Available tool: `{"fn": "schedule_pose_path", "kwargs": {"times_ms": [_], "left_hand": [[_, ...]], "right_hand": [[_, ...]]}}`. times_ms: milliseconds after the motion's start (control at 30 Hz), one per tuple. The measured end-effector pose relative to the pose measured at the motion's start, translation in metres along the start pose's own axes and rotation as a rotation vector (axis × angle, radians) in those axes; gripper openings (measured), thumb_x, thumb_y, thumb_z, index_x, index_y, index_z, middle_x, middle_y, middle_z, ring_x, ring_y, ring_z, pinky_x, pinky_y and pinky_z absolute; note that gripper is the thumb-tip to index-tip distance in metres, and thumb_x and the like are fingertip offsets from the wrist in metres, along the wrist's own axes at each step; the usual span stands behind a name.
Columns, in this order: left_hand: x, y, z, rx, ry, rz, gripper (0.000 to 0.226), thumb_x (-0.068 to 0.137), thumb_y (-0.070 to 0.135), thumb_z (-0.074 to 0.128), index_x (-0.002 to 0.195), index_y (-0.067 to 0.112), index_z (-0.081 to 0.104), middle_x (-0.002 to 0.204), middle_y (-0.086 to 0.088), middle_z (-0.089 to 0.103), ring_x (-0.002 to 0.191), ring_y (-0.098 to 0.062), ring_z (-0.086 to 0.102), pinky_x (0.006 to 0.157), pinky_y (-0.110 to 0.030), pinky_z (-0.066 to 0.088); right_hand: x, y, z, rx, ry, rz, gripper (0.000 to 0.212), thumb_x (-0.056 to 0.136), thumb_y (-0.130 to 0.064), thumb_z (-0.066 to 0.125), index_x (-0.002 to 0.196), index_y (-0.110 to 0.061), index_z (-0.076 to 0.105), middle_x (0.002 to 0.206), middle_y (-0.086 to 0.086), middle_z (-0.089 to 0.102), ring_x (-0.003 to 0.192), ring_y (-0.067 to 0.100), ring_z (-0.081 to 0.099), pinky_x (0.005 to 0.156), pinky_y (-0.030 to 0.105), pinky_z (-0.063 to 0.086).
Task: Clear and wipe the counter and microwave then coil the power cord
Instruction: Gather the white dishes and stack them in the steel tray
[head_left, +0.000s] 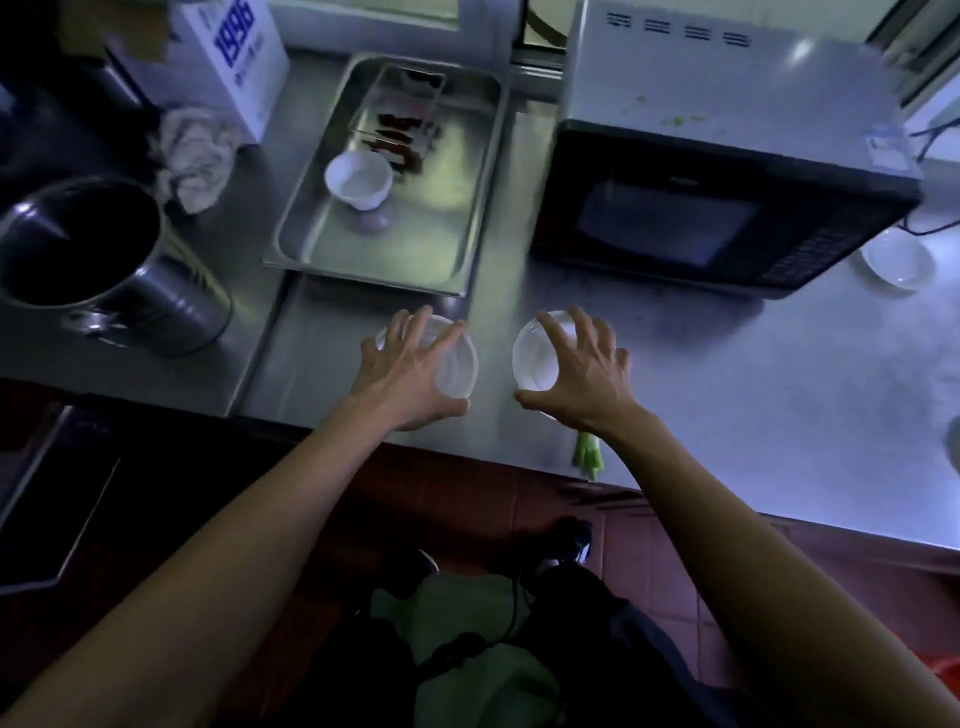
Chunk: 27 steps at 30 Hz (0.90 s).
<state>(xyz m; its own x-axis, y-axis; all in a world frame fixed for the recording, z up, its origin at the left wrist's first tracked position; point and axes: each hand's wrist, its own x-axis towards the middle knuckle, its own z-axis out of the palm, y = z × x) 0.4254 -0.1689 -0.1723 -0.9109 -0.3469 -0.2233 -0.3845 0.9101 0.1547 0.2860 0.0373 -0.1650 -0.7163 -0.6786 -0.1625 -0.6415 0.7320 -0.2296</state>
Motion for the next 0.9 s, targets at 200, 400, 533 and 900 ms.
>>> {"fn": "schedule_pose_path", "kwargs": {"times_ms": [200, 400, 533, 900], "left_hand": [[-0.025, -0.070, -0.008, -0.021, 0.064, -0.090, 0.110, 0.059, 0.082, 0.056, 0.149, 0.048, 0.004, 0.160, 0.004, 0.000, 0.146, -0.025, 0.001, 0.104, -0.063, 0.025], [-0.015, -0.100, -0.012, -0.074, 0.073, -0.129, 0.112, 0.057, 0.084, 0.055, 0.149, 0.051, 0.000, 0.164, 0.002, 0.000, 0.150, -0.028, 0.002, 0.107, -0.064, 0.024], [0.009, -0.109, -0.014, -0.090, 0.047, -0.125, 0.112, 0.059, 0.083, 0.056, 0.150, 0.050, 0.001, 0.164, 0.002, -0.003, 0.150, -0.028, -0.001, 0.109, -0.064, 0.022], [0.122, -0.118, -0.046, -0.010, -0.001, -0.063, 0.112, 0.056, 0.089, 0.053, 0.149, 0.048, 0.006, 0.162, 0.001, 0.003, 0.148, -0.030, 0.007, 0.105, -0.064, 0.030]], "right_hand": [[0.013, -0.072, -0.004, 0.000, 0.000, -0.064, 0.112, 0.064, -0.075, 0.071, 0.153, -0.040, 0.014, 0.164, 0.002, 0.006, 0.147, 0.035, 0.010, 0.104, 0.063, 0.031], [0.034, -0.094, -0.008, -0.027, -0.029, -0.090, 0.114, 0.065, -0.074, 0.072, 0.155, -0.038, 0.012, 0.165, 0.002, 0.002, 0.148, 0.036, 0.007, 0.106, 0.065, 0.029], [0.058, -0.094, -0.005, -0.022, -0.053, -0.080, 0.115, 0.065, -0.074, 0.072, 0.156, -0.038, 0.010, 0.165, 0.001, 0.000, 0.149, 0.036, 0.005, 0.108, 0.064, 0.028], [0.148, -0.079, -0.003, 0.009, -0.032, -0.001, 0.114, 0.064, -0.076, 0.069, 0.154, -0.037, 0.011, 0.164, 0.002, 0.002, 0.147, 0.038, 0.008, 0.105, 0.064, 0.030]]}}
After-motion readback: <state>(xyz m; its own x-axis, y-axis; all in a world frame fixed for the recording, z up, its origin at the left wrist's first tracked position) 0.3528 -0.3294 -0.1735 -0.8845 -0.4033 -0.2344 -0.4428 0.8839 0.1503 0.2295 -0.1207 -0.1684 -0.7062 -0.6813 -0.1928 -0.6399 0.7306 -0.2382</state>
